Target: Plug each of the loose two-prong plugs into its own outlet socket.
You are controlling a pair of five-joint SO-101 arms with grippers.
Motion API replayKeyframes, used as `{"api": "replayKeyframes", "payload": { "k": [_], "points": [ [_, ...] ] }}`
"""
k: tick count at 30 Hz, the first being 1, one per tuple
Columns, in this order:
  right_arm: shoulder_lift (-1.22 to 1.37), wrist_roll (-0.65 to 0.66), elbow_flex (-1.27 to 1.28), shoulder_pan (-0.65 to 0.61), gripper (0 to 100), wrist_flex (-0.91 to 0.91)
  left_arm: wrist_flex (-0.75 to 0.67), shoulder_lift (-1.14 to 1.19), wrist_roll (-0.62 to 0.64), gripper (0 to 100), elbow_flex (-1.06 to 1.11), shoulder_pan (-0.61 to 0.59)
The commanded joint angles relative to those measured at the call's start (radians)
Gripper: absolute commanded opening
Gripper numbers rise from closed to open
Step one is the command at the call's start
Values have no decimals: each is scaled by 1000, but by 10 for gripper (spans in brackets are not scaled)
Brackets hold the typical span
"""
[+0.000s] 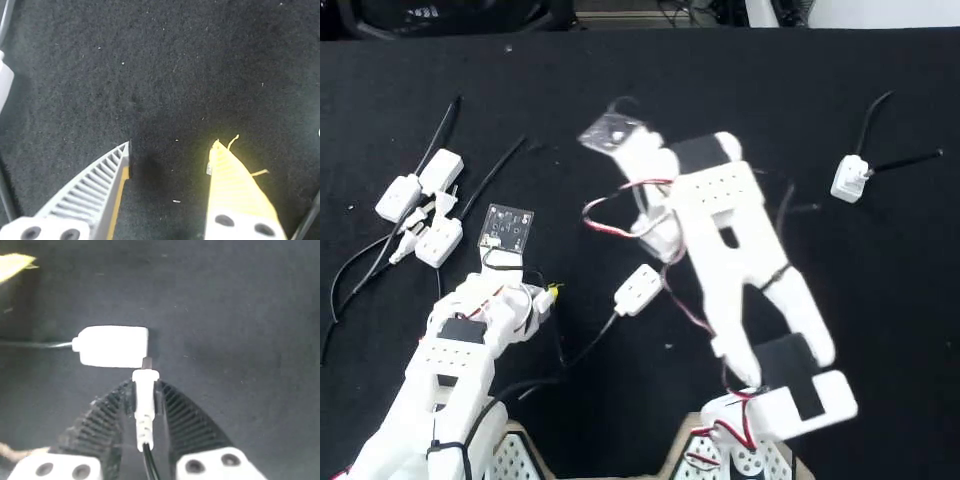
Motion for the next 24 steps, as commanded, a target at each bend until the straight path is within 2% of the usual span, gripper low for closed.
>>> {"api": "replayKeyframes", "payload": {
  "k": [1, 4, 6, 21, 24],
  "points": [
    [-76, 11, 236, 92, 10, -318, -9, -17, -11, 252, -8, 8],
    [-117, 9, 438, 97, 10, -523, -9, -17, -11, 252, -8, 8],
    [-143, 11, 521, 98, 11, -572, -8, -17, -11, 252, -8, 8],
    [-159, 14, 602, 157, 11, -465, -6, -17, -11, 252, -8, 8],
    [-159, 54, 642, 153, 11, -474, -6, -17, -11, 252, -8, 8]
  ]
}}
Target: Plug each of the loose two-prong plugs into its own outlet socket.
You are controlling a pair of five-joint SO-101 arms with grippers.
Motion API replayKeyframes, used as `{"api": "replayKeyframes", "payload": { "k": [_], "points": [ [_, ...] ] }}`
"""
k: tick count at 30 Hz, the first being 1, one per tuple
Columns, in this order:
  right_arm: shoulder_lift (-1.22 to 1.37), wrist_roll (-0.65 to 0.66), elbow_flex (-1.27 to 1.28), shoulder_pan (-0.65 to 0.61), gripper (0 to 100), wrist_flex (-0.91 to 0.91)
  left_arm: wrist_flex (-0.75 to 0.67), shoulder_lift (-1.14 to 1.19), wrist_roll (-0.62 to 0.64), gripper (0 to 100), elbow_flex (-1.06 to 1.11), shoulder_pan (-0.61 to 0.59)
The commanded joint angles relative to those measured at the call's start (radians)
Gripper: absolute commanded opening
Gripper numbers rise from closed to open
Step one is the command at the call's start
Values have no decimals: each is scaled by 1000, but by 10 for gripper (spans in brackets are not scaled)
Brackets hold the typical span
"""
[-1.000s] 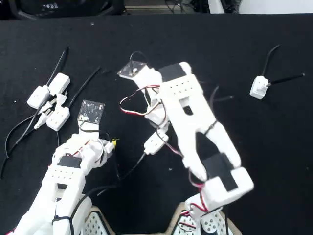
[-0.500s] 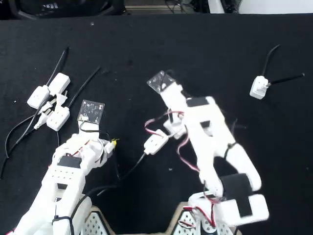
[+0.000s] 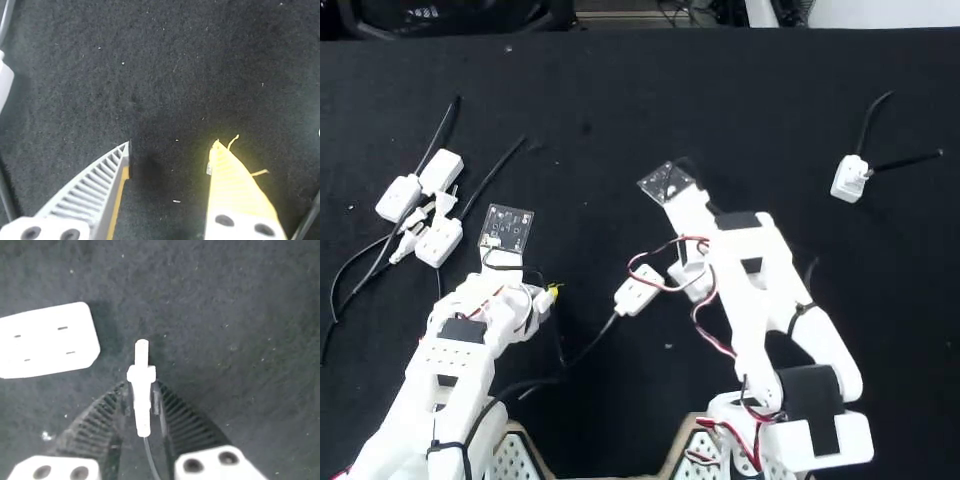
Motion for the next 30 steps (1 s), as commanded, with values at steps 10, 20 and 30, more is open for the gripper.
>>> {"api": "replayKeyframes", "payload": {
  "k": [10, 20, 30],
  "points": [
    [-18, 54, 68, 18, 11, -66, -6, -17, -11, 252, -8, 8],
    [-18, 54, 120, 17, 12, -158, -6, -17, -11, 252, -8, 8],
    [-18, 54, 122, 18, 80, -155, -6, -17, -11, 252, -8, 7]
  ]
}}
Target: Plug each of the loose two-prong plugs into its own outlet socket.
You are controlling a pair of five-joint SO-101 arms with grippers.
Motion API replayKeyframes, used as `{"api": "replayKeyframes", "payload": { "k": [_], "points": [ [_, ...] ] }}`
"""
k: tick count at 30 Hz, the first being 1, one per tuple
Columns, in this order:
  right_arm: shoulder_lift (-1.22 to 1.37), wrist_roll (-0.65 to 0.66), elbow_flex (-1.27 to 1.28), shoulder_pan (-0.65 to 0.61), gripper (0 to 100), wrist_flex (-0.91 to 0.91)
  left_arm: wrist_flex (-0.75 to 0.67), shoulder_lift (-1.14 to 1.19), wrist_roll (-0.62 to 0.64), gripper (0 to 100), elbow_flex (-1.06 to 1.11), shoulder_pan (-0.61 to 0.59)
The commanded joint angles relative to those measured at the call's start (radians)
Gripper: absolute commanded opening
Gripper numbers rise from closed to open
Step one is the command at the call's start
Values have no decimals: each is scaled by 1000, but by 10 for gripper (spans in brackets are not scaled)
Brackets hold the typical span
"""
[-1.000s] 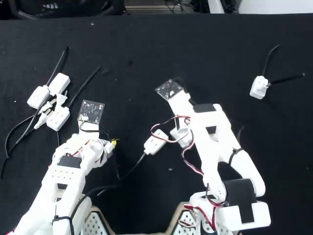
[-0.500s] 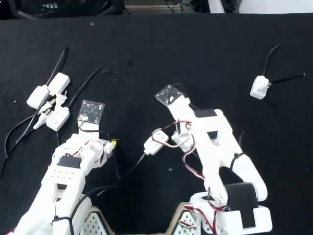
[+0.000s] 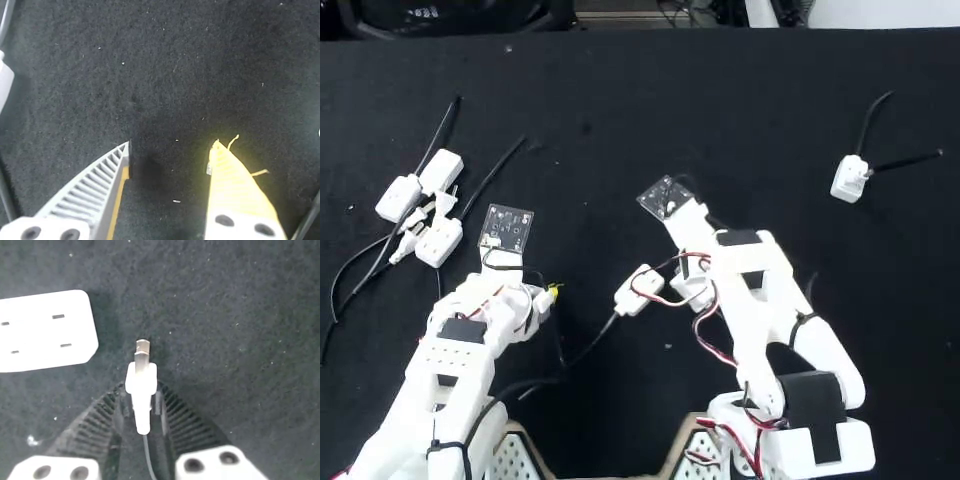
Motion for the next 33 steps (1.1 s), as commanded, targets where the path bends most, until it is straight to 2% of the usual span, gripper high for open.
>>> {"api": "replayKeyframes", "payload": {
  "k": [1, 5, 11, 16, 19, 22, 27, 33],
  "points": [
    [-5, 9, 7, 11, 86, -18, -6, -17, -11, 252, -8, 7],
    [-5, 9, 10, 14, 41, -18, -6, -17, -11, 252, -8, 7],
    [-27, 11, -22, 110, 8, -52, -8, -17, -11, 252, -8, 7],
    [-174, 2, -85, 87, 10, 137, -8, -17, -11, 252, -8, 5],
    [-331, -72, -71, -25, 10, 226, -8, -17, -11, 252, -8, 7],
    [-478, -178, -12, -199, 10, 206, -6, -18, -11, 252, -12, -1],
    [-544, -351, 90, -462, 10, 6, 11, -20, -6, 252, -36, -73],
    [-420, -442, 179, -586, 11, -256, 157, -20, 41, 252, -160, -193]
  ]
}}
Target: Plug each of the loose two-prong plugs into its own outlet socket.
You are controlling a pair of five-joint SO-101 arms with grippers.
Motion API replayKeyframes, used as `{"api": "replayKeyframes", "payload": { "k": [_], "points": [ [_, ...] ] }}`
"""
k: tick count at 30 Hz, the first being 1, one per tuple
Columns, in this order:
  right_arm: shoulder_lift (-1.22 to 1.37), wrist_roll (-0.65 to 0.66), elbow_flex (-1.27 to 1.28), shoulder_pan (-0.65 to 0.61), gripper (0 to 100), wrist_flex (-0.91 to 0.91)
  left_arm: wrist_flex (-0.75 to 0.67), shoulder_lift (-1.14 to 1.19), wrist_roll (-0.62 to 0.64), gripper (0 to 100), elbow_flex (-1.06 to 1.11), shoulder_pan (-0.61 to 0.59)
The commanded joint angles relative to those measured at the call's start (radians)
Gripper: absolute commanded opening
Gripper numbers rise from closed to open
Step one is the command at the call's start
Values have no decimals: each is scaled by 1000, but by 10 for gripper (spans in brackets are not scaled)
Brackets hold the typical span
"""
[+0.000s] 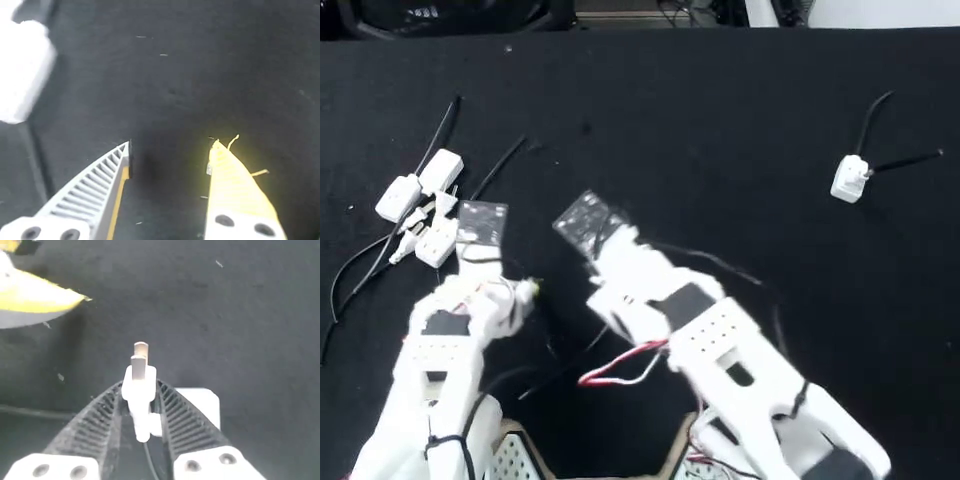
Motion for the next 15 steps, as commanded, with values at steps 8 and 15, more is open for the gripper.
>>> {"api": "replayKeyframes", "payload": {
  "k": [8, 15],
  "points": [
    [39, -49, 114, -68, 11, -325, 98, -212, 66, 252, -74, -31],
    [39, -49, 128, -175, 11, -331, 141, -644, 60, 252, 108, 10]
  ]
}}
